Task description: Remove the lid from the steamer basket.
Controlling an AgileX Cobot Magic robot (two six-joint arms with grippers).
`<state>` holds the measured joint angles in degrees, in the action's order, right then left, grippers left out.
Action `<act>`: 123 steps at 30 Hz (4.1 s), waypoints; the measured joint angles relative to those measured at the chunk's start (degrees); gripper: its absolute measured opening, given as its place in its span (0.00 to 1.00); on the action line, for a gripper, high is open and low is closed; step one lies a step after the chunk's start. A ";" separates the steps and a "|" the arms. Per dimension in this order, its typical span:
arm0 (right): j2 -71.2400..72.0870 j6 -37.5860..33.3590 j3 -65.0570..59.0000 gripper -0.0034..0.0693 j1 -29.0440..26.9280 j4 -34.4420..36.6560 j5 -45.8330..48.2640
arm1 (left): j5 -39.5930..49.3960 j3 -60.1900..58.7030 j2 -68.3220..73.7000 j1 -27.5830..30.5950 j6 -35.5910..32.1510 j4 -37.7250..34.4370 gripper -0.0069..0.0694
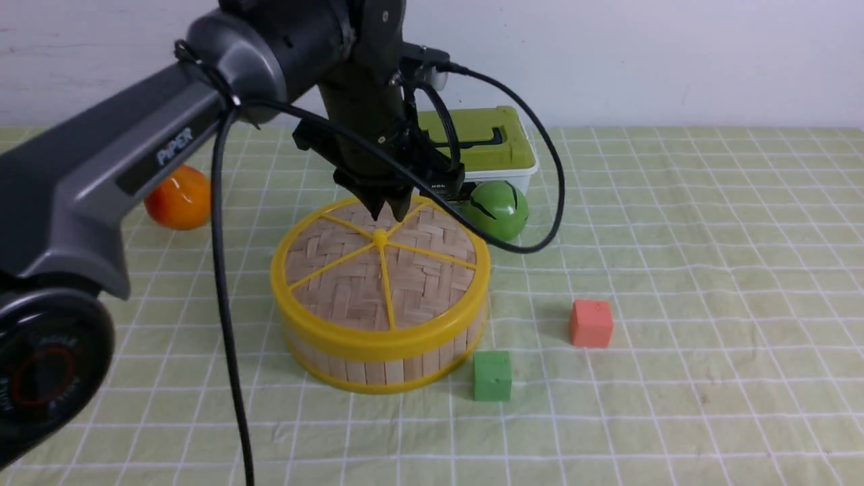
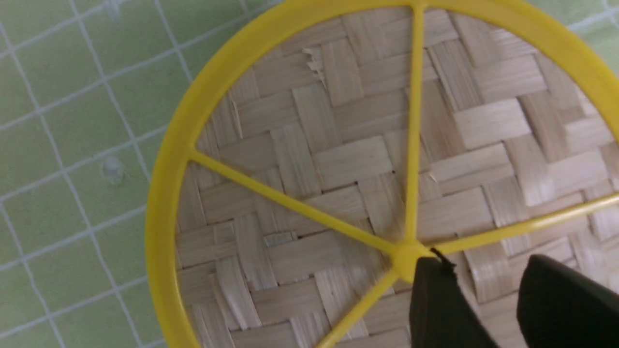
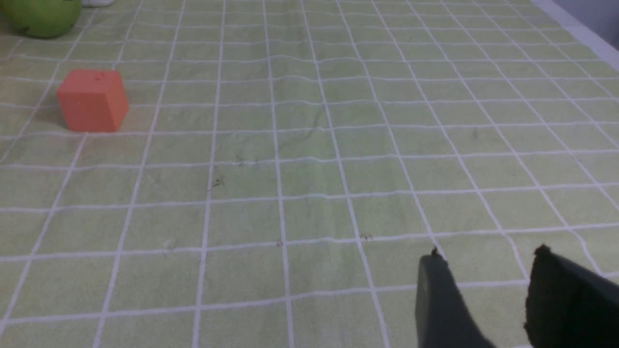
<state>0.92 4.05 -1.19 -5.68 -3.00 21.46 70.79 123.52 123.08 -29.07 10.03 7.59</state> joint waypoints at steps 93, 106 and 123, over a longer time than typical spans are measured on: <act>0.00 0.00 0.00 0.38 0.00 0.00 0.00 | -28.50 -43.15 -40.99 30.17 6.78 -6.37 0.41; 0.00 0.00 0.00 0.38 0.00 0.00 0.00 | -41.58 -77.85 -90.53 30.17 -7.52 -16.69 0.07; 0.00 0.00 0.00 0.38 0.00 0.00 0.00 | -42.89 -112.21 -123.72 30.17 -32.38 -45.63 0.07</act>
<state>0.92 4.05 -1.19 -5.68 -3.00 21.46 27.91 11.31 -0.64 1.09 -22.35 -38.04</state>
